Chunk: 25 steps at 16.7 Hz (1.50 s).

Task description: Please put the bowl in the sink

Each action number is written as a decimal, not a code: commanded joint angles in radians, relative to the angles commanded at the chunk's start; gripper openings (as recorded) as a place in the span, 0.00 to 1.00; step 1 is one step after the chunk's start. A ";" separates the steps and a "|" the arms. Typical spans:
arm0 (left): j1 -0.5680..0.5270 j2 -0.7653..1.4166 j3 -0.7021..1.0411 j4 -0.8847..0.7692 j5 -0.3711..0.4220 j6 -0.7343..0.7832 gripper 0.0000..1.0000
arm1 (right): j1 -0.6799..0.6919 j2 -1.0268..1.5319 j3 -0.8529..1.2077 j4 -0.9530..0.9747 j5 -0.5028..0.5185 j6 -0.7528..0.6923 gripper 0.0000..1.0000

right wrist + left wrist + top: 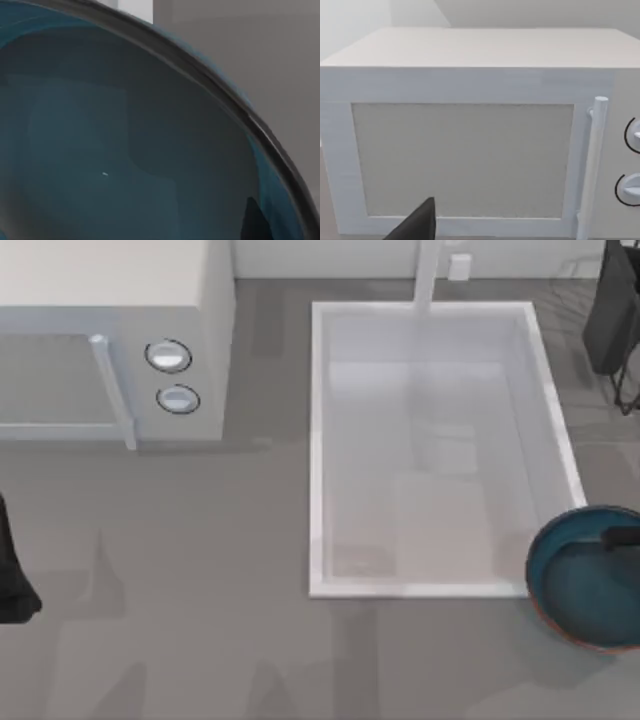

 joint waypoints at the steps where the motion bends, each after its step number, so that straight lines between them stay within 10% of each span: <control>1: 0.000 0.000 0.000 0.000 0.000 0.000 1.00 | -0.001 -0.007 0.041 -0.054 0.000 0.000 0.00; 15: 0.000 0.000 0.000 0.000 0.000 0.000 1.00 | -0.004 -0.119 0.379 -0.510 -0.001 -0.007 0.00; 25: 0.000 0.000 0.000 0.000 0.000 0.000 1.00 | 0.156 -0.020 0.286 0.006 0.183 -0.025 0.00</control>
